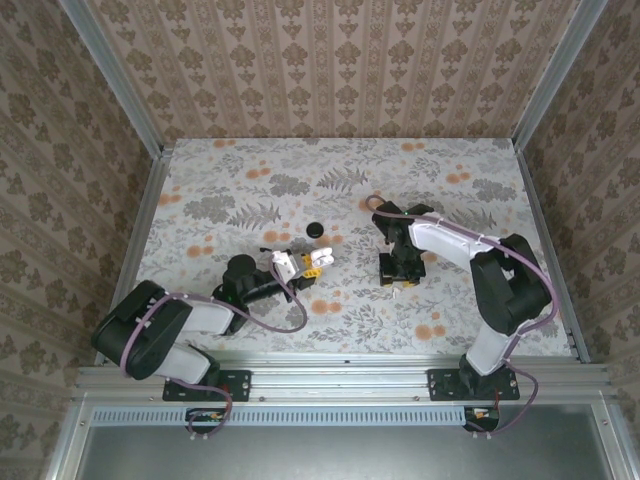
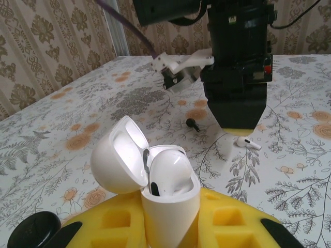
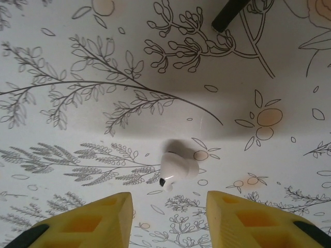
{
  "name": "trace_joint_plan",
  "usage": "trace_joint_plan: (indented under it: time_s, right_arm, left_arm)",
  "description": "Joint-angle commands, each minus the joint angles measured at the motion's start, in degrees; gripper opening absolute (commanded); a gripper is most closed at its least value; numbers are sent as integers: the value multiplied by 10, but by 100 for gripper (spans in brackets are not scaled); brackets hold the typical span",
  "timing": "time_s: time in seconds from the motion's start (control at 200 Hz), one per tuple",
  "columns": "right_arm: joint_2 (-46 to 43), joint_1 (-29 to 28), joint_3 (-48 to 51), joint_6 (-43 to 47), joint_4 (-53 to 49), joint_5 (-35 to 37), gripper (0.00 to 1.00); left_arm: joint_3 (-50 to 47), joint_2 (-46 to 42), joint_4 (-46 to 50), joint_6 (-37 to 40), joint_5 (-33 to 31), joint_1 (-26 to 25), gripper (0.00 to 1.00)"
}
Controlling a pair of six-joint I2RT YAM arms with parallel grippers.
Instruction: Insert wireless bluetooth earbuds into charging case
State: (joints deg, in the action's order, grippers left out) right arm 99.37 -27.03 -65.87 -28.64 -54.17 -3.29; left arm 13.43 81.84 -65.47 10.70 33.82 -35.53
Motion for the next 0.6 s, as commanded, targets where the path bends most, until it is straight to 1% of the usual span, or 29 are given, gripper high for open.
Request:
trace_joint_plan:
  time_s: [0.0,0.29,0.595]
  right_arm:
    - [18,-2,-17,6,-27,15,44]
    - [52,-3,-22,8,-23,5,44]
    - [66,-3,-14,9,-11,7,43]
  left_arm:
    - [-7,-16,5,6,9,4,0]
    - [-4,-15,7,6,10,5,0]
    - [-1,-10,8,3,12,6,0]
